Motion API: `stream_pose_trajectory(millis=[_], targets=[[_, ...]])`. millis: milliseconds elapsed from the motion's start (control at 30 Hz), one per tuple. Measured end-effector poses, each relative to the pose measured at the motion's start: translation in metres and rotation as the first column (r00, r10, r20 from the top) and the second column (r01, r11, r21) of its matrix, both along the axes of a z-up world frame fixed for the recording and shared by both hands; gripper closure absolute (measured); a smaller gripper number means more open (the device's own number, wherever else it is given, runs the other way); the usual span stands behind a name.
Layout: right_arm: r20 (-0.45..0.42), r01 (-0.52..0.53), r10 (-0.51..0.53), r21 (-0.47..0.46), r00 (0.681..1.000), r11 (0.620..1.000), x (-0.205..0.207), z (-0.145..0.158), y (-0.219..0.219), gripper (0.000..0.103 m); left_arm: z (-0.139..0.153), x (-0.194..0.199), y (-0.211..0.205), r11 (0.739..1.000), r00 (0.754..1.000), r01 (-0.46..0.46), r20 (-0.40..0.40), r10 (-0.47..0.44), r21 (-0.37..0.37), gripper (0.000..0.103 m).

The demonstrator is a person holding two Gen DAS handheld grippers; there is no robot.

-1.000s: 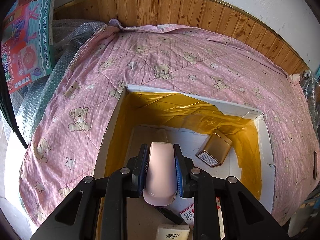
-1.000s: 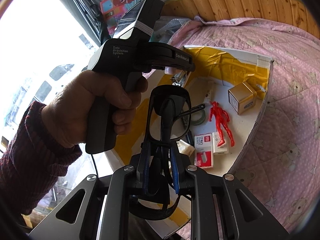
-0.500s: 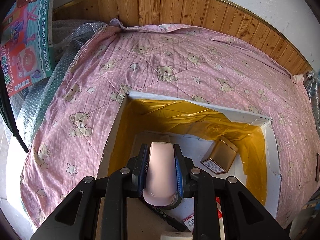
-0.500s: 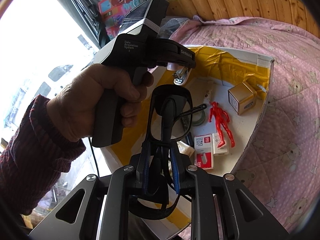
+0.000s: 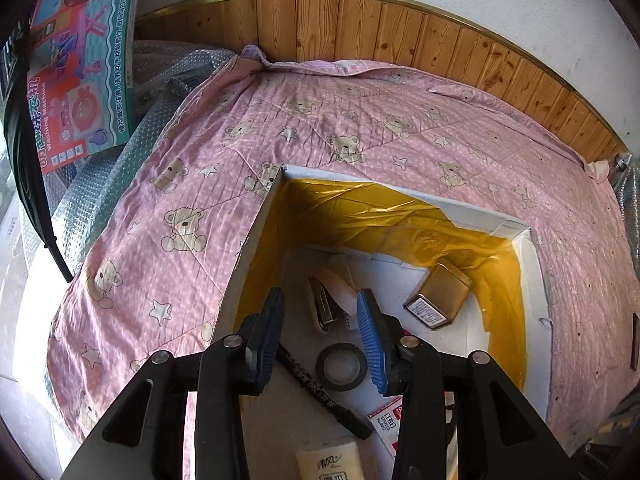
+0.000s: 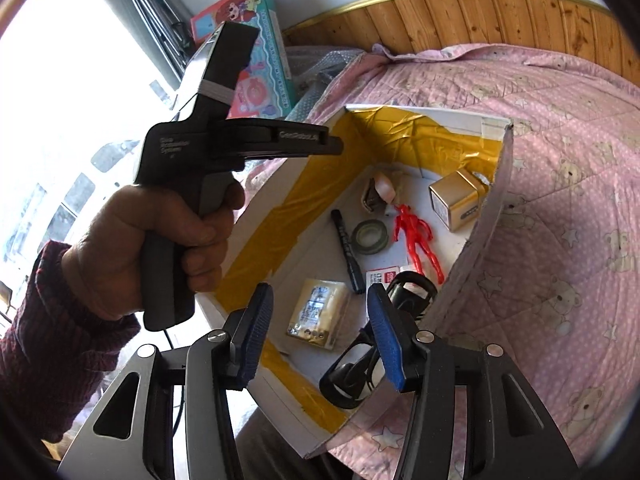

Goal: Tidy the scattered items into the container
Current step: 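Open the right tool to drop the stapler while the left tool drops the glasses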

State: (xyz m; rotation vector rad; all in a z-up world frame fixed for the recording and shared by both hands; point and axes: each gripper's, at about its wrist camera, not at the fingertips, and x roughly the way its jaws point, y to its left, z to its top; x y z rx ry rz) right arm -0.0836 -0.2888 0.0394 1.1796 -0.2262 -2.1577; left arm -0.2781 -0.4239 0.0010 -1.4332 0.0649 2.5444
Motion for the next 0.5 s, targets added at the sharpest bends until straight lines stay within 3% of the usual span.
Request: stream_pose_trajectory(millis=[133, 333, 500], targets=[[-0.033, 0.010, -0.009, 0.041, 0.999, 0.999, 0.013, 0.009, 0.009, 0.050, 0.019, 0.025, -0.001, 1.000, 0.999, 0.002, -0.033, -0.002, 0.013, 0.061], [-0.173, 0.013, 0.020, 0.190, 0.985, 0.982, 0.048, 0.023, 0.013, 0.050, 0.049, 0.072, -0.002, 1.000, 0.994, -0.014, -0.107, 0.014, 0.001, 0.057], [-0.164, -0.037, 0.089, 0.294, 0.982, 0.955, 0.064, 0.020, 0.010, 0.049, 0.071, 0.125, 0.002, 1.000, 0.990, 0.006, -0.138, -0.006, 0.005, 0.052]])
